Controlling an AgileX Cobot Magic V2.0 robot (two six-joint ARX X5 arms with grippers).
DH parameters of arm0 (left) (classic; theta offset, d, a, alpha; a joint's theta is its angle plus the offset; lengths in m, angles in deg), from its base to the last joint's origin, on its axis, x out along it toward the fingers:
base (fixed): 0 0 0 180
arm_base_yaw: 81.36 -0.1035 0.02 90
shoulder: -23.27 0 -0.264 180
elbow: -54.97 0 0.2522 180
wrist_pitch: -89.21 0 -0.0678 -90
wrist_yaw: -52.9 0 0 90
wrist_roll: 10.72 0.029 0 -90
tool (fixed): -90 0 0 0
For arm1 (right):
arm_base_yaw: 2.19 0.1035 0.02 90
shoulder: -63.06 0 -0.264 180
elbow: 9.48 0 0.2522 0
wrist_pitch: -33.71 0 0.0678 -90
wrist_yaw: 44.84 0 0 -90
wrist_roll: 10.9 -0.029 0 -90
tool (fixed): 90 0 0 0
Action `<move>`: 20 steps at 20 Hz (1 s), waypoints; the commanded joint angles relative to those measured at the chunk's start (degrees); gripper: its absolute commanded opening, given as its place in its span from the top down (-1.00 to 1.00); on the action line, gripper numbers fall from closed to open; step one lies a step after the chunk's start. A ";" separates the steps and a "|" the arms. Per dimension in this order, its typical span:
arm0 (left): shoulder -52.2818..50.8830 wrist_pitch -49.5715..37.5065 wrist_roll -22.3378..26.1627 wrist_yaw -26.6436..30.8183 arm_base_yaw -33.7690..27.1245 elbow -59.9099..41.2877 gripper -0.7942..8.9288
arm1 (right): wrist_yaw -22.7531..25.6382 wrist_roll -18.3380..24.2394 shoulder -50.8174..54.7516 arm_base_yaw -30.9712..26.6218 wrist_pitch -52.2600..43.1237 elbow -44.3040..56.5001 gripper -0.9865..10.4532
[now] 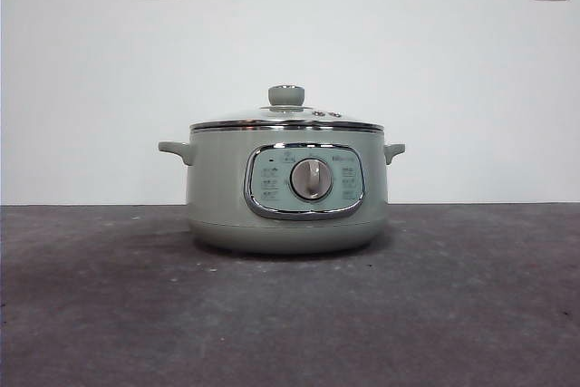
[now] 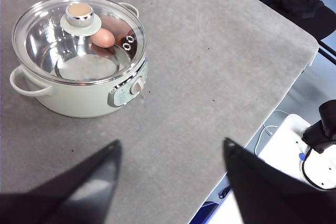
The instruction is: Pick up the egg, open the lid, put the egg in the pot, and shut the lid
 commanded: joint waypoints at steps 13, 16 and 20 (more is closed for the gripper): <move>1.92 -0.11 0.52 -0.17 0.02 0.13 0.85 | 1.38 -1.33 0.09 0.04 1.42 0.44 0.83; 2.64 0.00 0.55 -0.15 0.02 0.13 0.85 | 1.38 -1.33 0.09 0.04 1.42 0.42 0.83; 3.10 -2.60 1.42 5.92 0.02 0.13 0.84 | 1.36 -1.33 0.09 0.04 1.42 0.42 0.83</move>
